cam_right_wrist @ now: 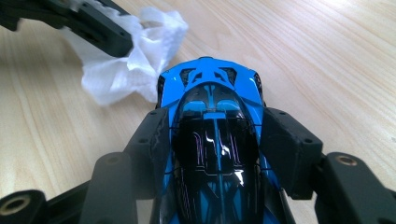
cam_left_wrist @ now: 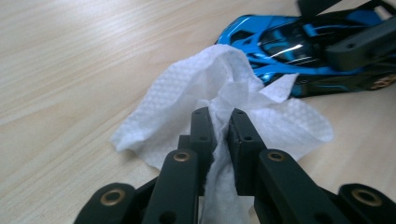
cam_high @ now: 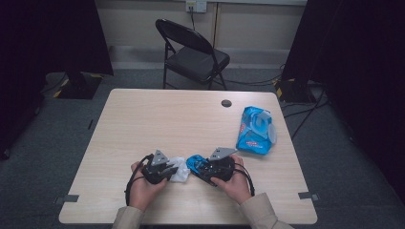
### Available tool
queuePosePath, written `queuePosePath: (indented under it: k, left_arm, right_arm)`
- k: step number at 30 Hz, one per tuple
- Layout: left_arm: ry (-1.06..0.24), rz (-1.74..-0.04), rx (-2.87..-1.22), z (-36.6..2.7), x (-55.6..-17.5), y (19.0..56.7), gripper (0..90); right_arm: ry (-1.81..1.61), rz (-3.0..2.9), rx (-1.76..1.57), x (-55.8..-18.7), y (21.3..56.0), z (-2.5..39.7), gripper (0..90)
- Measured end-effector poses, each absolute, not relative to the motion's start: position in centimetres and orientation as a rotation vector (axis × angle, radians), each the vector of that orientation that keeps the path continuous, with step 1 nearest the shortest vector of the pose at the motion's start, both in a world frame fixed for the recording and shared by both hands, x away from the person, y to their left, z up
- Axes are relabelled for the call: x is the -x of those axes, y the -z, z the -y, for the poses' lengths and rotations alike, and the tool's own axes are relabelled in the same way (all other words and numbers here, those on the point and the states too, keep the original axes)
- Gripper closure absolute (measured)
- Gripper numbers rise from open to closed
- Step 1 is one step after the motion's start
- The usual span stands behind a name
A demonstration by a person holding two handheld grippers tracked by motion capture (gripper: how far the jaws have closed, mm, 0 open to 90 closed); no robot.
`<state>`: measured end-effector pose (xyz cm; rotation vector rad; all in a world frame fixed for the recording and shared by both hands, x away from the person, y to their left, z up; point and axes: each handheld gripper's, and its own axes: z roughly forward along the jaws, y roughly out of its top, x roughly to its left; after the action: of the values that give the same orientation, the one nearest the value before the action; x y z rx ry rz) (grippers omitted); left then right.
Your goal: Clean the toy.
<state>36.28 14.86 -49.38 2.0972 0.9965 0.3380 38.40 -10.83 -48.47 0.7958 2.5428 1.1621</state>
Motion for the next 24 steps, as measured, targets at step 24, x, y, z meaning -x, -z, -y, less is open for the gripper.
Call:
queuePosePath:
  k: [24]
  left_arm:
    - [-0.304,-0.948,-2.122,-12.1,-35.9,50.0,82.3]
  right_arm:
    - [-1.148,-2.544,-0.789,-38.3,48.4,10.7,43.6]
